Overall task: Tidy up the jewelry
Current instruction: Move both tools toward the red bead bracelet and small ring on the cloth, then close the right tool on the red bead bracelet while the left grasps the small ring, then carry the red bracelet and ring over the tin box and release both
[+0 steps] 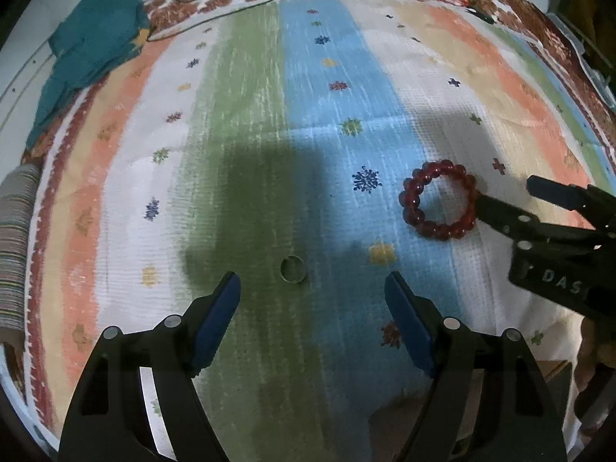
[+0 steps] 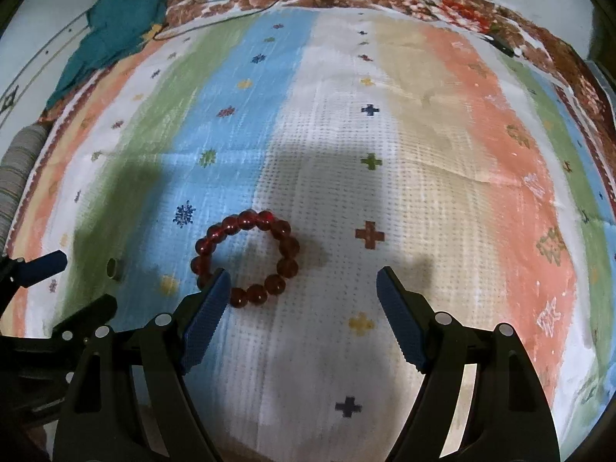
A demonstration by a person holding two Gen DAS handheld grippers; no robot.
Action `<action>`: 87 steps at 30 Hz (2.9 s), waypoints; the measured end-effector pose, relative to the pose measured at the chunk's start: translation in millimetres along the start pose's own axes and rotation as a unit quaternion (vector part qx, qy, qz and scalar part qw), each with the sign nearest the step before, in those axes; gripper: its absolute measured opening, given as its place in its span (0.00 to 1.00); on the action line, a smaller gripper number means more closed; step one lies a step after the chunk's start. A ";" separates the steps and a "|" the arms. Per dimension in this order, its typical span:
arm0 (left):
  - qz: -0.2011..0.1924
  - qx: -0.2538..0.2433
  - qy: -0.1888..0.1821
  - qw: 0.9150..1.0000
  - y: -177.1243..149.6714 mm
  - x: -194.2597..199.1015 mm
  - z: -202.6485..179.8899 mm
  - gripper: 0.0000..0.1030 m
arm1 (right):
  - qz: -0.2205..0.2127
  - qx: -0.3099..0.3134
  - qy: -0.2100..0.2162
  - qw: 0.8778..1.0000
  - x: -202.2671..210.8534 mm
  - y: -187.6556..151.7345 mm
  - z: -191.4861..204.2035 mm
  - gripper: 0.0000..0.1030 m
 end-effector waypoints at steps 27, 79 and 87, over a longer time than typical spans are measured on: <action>0.030 -0.009 -0.015 0.999 7.3 -41.3 10.8 0.18 | 0.018 0.018 0.007 1.000 -29.0 3.0 -8.7 0.20; -0.102 -0.056 -0.074 0.990 -20.1 112.4 -31.8 0.18 | -0.121 -0.004 -0.010 0.993 128.7 -37.9 -5.0 0.14; -0.112 -0.058 -0.087 0.988 -31.4 128.6 -36.0 0.18 | -0.141 0.012 -0.005 0.990 152.1 -47.4 5.3 0.14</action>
Point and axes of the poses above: each gripper's, at about its wrist camera, not at the fingertips, and x roughly against the way its jaws point, z to its left, y to its top, the point moved 5 cm from there along -x, roughly the way its jaws point, and after that the axes turned 5 degrees about x, right-handed, at the moved point
